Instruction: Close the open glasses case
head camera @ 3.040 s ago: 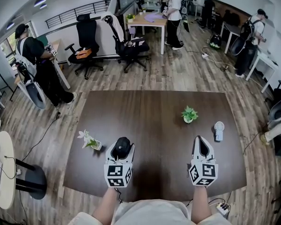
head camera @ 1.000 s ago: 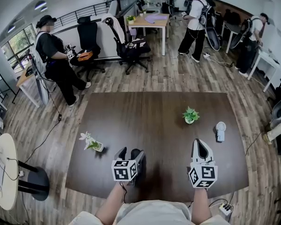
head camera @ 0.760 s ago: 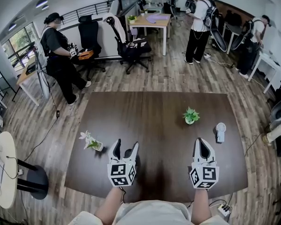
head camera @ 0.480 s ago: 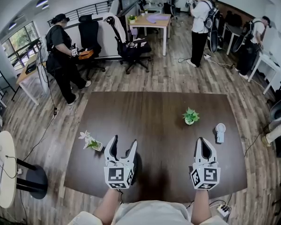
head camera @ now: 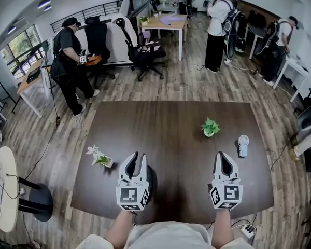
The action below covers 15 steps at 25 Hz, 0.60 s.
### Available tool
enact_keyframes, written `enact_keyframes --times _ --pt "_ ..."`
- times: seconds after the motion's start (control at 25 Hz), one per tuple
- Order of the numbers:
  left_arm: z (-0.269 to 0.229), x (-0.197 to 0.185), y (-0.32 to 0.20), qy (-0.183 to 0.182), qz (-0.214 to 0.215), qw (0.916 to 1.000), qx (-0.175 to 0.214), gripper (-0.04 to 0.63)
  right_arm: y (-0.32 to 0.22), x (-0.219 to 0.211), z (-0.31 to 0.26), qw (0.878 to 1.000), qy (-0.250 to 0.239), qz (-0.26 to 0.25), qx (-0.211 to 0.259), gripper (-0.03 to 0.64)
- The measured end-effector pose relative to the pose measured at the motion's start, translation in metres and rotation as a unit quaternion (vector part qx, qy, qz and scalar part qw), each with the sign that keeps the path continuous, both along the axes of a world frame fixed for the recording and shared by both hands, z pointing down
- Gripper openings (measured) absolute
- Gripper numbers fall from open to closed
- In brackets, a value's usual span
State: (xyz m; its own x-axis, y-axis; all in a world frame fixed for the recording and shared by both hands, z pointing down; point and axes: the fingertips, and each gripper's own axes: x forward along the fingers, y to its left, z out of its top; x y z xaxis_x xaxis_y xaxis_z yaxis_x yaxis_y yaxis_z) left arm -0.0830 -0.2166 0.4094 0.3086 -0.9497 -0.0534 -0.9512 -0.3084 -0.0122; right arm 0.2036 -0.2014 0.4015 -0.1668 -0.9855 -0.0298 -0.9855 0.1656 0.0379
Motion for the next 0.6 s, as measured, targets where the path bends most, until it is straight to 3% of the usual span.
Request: enact_keyframes --times 0.12,0.6 --pt "-0.0051 -0.0015 0.0029 0.007 -0.001 0.9999 0.008 0.005 0.0011 0.0001 0.0002 1.0 0.0 0.0 -0.001 0.002" --pt "-0.002 0.0026 0.0025 0.006 0.001 1.0 0.003 0.003 0.0012 0.0006 0.0007 1.0 0.003 -0.005 -0.002 0.002"
